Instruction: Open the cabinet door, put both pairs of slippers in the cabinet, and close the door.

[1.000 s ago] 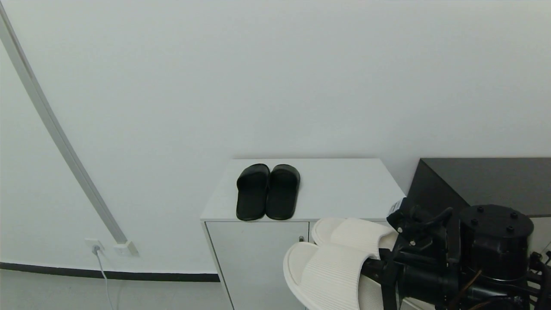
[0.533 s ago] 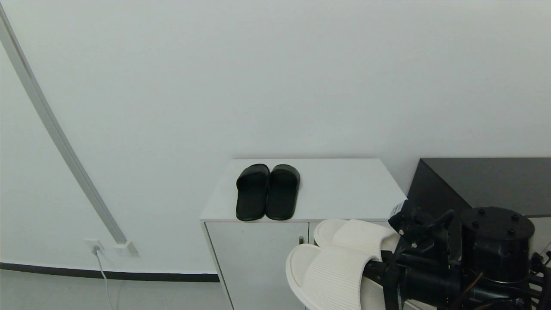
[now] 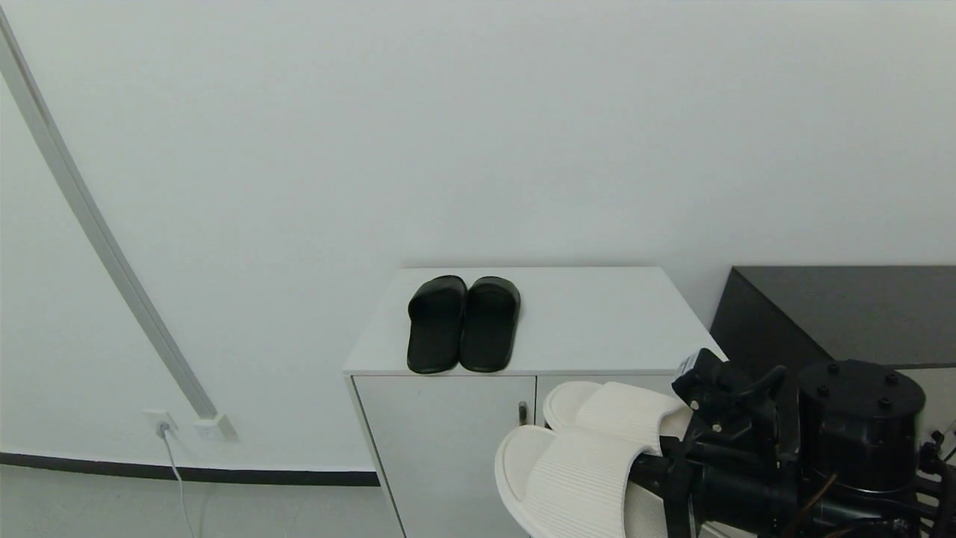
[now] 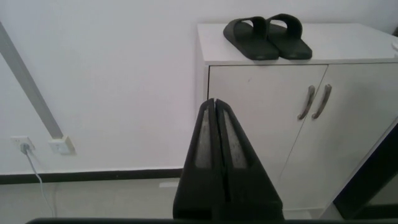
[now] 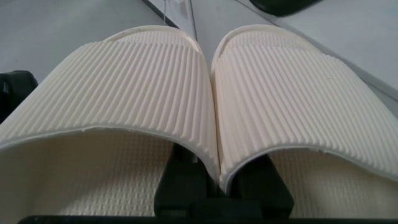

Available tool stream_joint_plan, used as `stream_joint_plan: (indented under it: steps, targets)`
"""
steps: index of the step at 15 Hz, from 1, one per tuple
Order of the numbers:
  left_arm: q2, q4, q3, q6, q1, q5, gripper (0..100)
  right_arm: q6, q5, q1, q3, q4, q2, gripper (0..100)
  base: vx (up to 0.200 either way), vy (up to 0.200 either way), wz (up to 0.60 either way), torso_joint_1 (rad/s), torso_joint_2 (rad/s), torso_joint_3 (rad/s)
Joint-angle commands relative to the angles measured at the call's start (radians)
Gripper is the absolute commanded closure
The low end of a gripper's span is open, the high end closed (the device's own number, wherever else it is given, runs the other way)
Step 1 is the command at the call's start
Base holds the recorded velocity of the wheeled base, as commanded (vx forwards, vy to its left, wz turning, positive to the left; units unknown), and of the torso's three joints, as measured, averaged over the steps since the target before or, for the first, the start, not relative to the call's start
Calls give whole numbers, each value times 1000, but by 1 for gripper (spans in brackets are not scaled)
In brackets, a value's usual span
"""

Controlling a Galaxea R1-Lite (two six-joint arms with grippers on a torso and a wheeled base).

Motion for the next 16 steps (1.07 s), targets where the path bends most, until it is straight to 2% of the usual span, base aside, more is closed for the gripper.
stream_joint_plan:
  steps: [1,7,11,16]
  targets:
    - [2,0,0,0,0,0,0,-1,1,0,0,0,5,100,0,0,0,-159,359,198]
    - [2,0,0,0,0,0,0,1,1,-1,21,-11,52,100,0,0,0,-171,396,226]
    - [2,0,0,0,0,0,0,-10,-9,-1,54,-92,68,100,0,0,0,-228,543,310]
    - [2,0,0,5,0,-2,0,-33,-9,-1,63,-94,63,100,0,0,0,-219,537,324]
